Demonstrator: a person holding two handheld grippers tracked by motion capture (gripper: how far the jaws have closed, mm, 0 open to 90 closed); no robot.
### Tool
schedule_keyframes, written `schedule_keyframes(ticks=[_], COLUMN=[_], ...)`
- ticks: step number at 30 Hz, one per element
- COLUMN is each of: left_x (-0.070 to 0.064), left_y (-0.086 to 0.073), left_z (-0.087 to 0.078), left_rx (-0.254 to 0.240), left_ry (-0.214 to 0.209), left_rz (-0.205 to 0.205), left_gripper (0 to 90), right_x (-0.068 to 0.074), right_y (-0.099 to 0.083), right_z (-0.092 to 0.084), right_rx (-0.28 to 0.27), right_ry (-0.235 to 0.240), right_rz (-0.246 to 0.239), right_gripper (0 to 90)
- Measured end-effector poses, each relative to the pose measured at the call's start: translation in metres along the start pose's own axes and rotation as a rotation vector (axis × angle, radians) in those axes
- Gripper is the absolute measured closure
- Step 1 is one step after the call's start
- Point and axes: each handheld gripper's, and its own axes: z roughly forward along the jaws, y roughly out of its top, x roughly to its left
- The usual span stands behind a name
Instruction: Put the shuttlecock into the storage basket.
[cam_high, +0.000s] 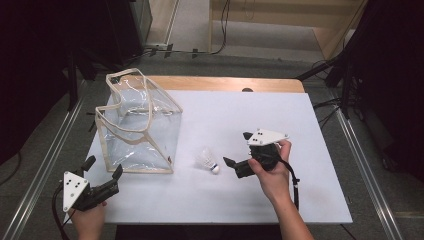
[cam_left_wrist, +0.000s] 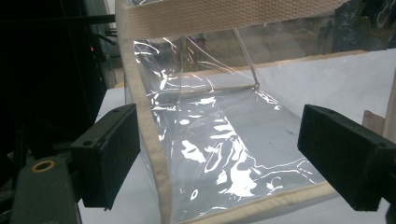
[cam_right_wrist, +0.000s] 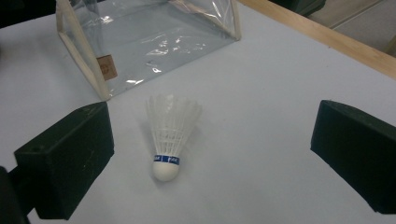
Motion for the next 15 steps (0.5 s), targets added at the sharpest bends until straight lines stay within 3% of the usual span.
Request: schedule_keyframes(ticks=[15], left_x=[0.0], left_y=[0.0], left_z=[0.0], left_rx=[0.001], left_ry=[-0.001], left_rz=[0.004], left_gripper=[13.7], right_x=[0.01], right_y=[0.004], right_z=[0.03], right_rx=[0.133], right_ry=[0.044], right_rz=[-0.04], right_gripper=[0.0])
